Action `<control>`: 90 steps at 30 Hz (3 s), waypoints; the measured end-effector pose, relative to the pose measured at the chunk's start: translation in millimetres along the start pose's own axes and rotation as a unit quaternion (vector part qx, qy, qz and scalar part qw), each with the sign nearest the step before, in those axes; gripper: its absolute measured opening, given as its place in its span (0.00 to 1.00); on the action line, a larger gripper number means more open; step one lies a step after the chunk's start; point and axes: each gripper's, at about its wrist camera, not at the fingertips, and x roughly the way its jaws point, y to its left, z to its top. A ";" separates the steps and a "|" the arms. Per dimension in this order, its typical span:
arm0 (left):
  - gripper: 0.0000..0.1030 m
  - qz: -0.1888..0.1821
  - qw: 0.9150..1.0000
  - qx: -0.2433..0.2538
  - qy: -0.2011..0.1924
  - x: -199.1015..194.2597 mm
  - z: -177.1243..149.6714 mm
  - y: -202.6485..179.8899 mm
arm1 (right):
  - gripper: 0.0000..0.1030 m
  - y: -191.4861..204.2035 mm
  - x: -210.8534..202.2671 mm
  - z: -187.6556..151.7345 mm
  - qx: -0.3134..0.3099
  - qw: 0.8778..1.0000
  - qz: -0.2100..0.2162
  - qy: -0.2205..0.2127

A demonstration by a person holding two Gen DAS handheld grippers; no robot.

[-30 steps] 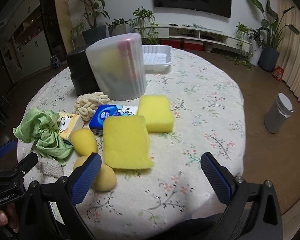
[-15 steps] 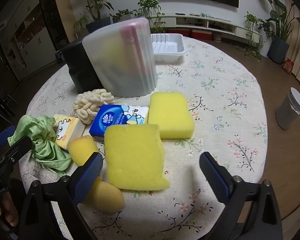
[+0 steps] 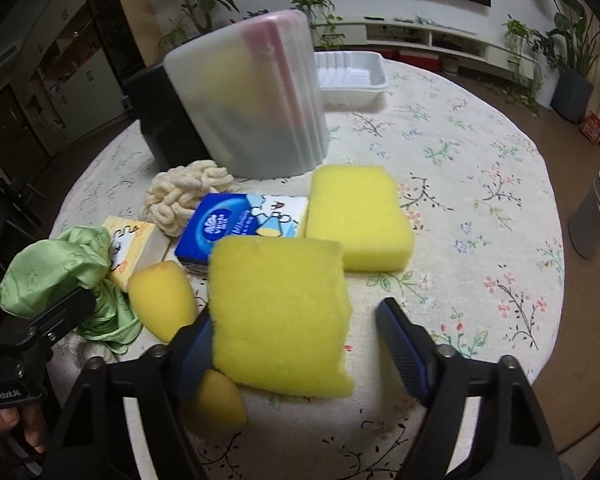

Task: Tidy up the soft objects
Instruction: 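Grasp the green cloth with the left tool while the right tool grasps the yellow rectangular sponge, then lift the green cloth with the left tool while the right tool lifts the yellow sponge, then carry both items to the white tray, releasing cloth from left tool and sponge from right tool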

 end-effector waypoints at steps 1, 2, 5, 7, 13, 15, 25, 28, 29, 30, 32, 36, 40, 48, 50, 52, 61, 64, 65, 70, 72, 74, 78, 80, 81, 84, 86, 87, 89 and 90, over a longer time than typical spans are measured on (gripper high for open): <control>0.53 -0.008 1.000 -0.002 0.001 -0.2 -0.5 0.1 | 0.70 -0.4 -0.4 -0.5 -0.001 1.000 0.004 -0.002; 0.53 -0.006 1.000 0.000 -0.002 -1.1 -1.2 -1.8 | 0.65 -0.3 -1.3 -1.5 -0.002 1.000 0.009 -0.006; 0.49 -0.009 1.000 -0.001 -0.007 -4.7 -2.2 -2.9 | 0.59 2.6 -2.3 -3.0 -0.009 1.000 0.018 -0.011; 0.45 -0.012 1.000 -0.005 -0.013 -7.9 -2.0 -2.8 | 0.57 4.7 -3.7 -4.0 -0.013 1.000 0.019 -0.014; 0.36 -0.022 0.999 -0.015 -0.034 -19.2 0.8 0.0 | 0.54 7.3 -13.5 -4.3 -0.013 0.999 0.033 -0.032; 0.33 -0.025 0.999 -0.016 -0.036 -21.5 0.5 -0.4 | 0.54 9.2 -18.8 -4.1 -0.017 0.998 0.035 -0.040; 0.20 -0.035 0.998 -0.029 -0.054 -32.8 3.4 2.7 | 0.53 8.6 -30.1 -3.2 -0.017 0.998 0.035 -0.054; 0.18 -0.032 0.998 -0.029 -0.054 -33.2 4.0 3.1 | 0.53 6.8 -34.3 -3.4 -0.014 0.998 0.033 -0.060; 0.17 -0.033 0.998 -0.030 -0.055 -33.0 3.8 3.1 | 0.53 6.9 -35.1 -3.1 -0.014 0.998 0.033 -0.060; 0.17 -0.033 0.997 -0.032 -0.056 -33.8 4.2 3.1 | 0.53 6.6 -35.1 -3.2 -0.014 0.998 0.033 -0.060; 0.17 -0.033 0.997 -0.033 -0.060 -36.2 4.9 3.0 | 0.53 6.3 -36.6 -3.9 -0.013 0.998 0.033 -0.060; 0.17 -0.031 0.997 -0.034 -0.069 -41.0 7.2 3.9 | 0.53 5.9 -40.1 -4.4 -0.012 0.997 0.032 -0.065; 0.17 -0.032 0.996 -0.035 -0.076 -47.2 9.4 5.8 | 0.53 5.4 -44.3 -3.3 -0.012 0.997 0.031 -0.070; 0.17 -0.033 0.995 -0.038 -0.086 -58.8 13.7 12.9 | 0.53 5.0 -48.1 -2.1 -0.014 0.997 0.031 -0.073; 0.17 -0.032 0.995 -0.041 -0.086 -61.3 13.5 17.5 | 0.53 5.1 -47.8 -2.2 -0.014 0.997 0.031 -0.073; 0.17 -0.029 0.995 -0.047 -0.086 -63.4 13.0 24.2 | 0.53 4.5 -48.5 -2.0 -0.013 0.997 0.030 -0.072; 0.17 0.008 0.993 -0.076 -0.092 -74.1 18.0 66.5 | 0.53 -22.7 -61.7 3.0 0.002 0.997 0.010 -0.075; 0.17 0.006 0.992 -0.084 -0.096 -76.5 23.1 76.4 | 0.53 -39.1 -66.9 7.7 0.014 0.997 -0.005 -0.078; 0.17 0.006 0.992 -0.085 -0.098 -76.7 24.8 78.6 | 0.53 -42.3 -68.0 8.6 0.016 0.997 -0.008 -0.079; 0.17 0.005 0.992 -0.075 -0.101 -73.4 36.3 78.2 | 0.53 -62.0 -69.4 17.1 0.024 0.996 -0.029 -0.080; 0.17 0.007 0.992 -0.071 -0.103 -70.4 43.7 82.0 | 0.53 -67.8 -68.0 21.1 0.026 0.996 -0.031 -0.076; 0.17 0.011 0.992 -0.075 -0.105 -66.2 54.9 91.7 | 0.53 -74.7 -65.5 26.6 0.029 0.996 -0.031 -0.073; 0.17 0.021 0.991 -0.073 -0.109 -58.7 84.6 108.4 | 0.53 -90.9 -62.6 43.3 0.030 0.995 -0.049 -0.076; 0.17 0.024 0.991 -0.066 -0.110 -53.3 102.6 113.5 | 0.53 -100.6 -60.2 53.7 0.032 0.995 -0.056 -0.079; 0.17 0.023 0.992 -0.060 -0.110 -48.7 114.0 115.1 | 0.53 -105.8 -58.2 60.3 0.034 0.995 -0.059 -0.078; 0.17 0.022 0.994 -0.038 -0.104 -30.1 144.5 115.9 | 0.53 -119.4 -47.3 82.8 0.036 0.994 -0.066 -0.076; 0.17 0.022 0.995 -0.021 -0.097 -12.1 166.8 113.4 | 0.53 -125.3 -38.2 97.4 0.037 0.995 -0.065 -0.072; 0.17 0.022 0.995 -0.014 -0.093 -5.0 175.3 112.2 | 0.53 -127.9 -31.2 108.9 0.033 0.995 -0.065 -0.071; 0.17 0.022 0.996 0.003 -0.086 12.4 193.1 110.1 | 0.53 -129.0 -21.6 125.5 0.024 0.995 -0.067 -0.070; 0.17 0.021 0.997 0.013 -0.080 24.4 204.4 108.6 | 0.53 -129.8 -13.7 138.6 0.018 0.995 -0.067 -0.069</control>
